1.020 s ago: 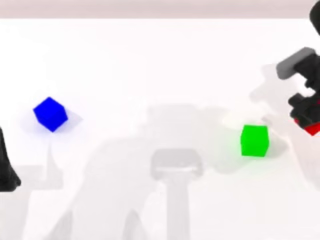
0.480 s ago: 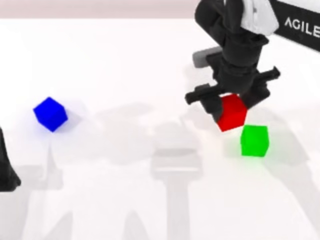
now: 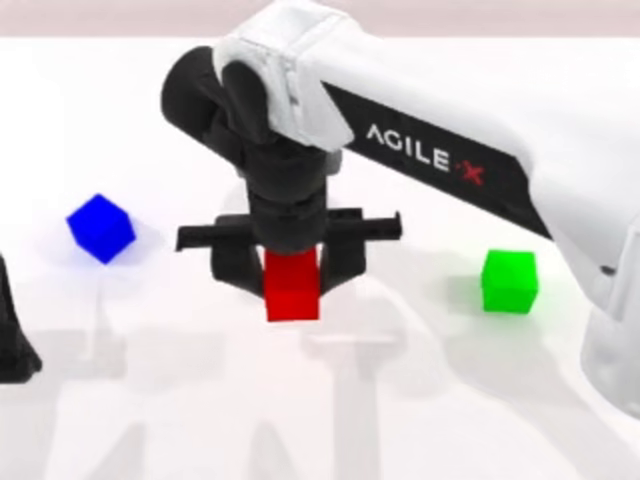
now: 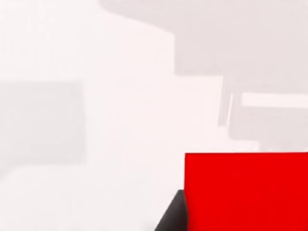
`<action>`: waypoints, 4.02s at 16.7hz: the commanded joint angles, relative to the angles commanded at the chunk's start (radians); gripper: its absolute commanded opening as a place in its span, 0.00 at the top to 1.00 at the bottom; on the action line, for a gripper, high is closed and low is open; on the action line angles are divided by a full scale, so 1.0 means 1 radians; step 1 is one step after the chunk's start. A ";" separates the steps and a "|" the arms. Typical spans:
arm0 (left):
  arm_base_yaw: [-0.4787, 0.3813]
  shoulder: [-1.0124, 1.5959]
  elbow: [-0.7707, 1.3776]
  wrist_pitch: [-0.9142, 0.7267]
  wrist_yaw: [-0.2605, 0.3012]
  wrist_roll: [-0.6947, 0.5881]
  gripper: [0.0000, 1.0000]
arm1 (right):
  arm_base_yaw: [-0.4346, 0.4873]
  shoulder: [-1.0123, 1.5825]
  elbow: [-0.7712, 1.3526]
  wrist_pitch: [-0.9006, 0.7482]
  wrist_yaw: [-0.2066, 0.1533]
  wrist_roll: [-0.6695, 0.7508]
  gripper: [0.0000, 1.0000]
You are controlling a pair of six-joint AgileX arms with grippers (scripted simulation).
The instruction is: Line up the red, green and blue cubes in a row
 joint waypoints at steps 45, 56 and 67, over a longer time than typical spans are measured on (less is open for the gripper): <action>0.000 0.000 0.000 0.000 0.000 0.000 0.00 | 0.071 0.031 -0.192 0.248 0.007 0.109 0.00; 0.000 0.000 0.000 0.000 0.000 0.000 0.00 | 0.082 0.015 0.056 -0.015 0.007 0.110 0.00; 0.000 0.000 0.000 0.000 0.000 0.000 0.00 | -0.254 -0.227 -0.390 0.160 -0.006 -0.165 0.00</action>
